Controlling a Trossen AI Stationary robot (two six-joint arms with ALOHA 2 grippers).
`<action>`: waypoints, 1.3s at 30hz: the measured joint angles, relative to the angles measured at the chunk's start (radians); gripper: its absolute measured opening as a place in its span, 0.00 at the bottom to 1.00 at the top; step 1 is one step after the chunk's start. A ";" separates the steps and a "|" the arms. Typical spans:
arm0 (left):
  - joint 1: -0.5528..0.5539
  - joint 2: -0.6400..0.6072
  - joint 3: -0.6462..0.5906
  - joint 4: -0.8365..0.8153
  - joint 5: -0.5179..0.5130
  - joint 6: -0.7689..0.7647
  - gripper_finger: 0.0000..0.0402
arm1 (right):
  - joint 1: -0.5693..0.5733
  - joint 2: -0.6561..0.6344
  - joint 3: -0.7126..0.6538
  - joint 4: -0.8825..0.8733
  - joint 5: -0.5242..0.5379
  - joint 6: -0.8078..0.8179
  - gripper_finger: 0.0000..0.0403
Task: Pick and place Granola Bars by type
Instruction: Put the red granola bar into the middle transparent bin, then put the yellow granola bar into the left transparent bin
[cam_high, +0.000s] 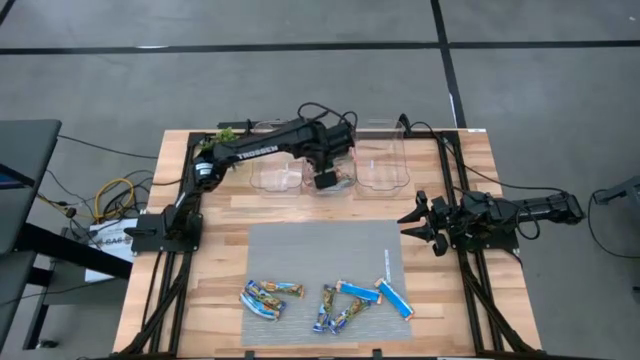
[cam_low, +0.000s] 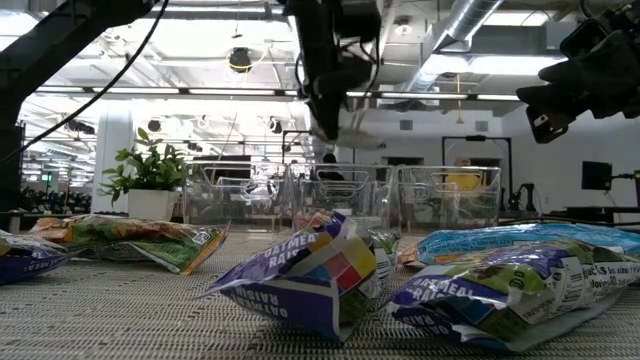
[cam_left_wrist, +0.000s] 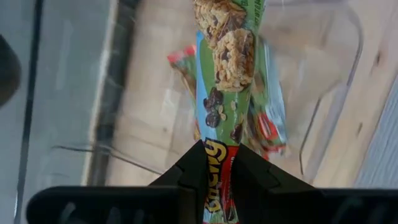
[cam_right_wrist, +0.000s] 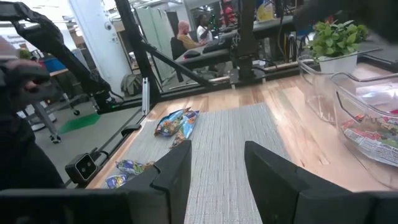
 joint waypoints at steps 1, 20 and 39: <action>0.003 -0.002 -0.029 0.024 0.005 0.009 0.12 | 0.000 0.000 0.000 0.000 0.000 0.000 0.35; 0.037 -0.002 -0.320 0.288 0.102 0.075 0.22 | 0.000 0.000 0.000 0.000 0.000 0.000 0.36; 0.037 -0.177 -0.320 0.275 0.123 0.072 0.44 | 0.000 0.000 0.000 0.000 0.000 0.000 0.35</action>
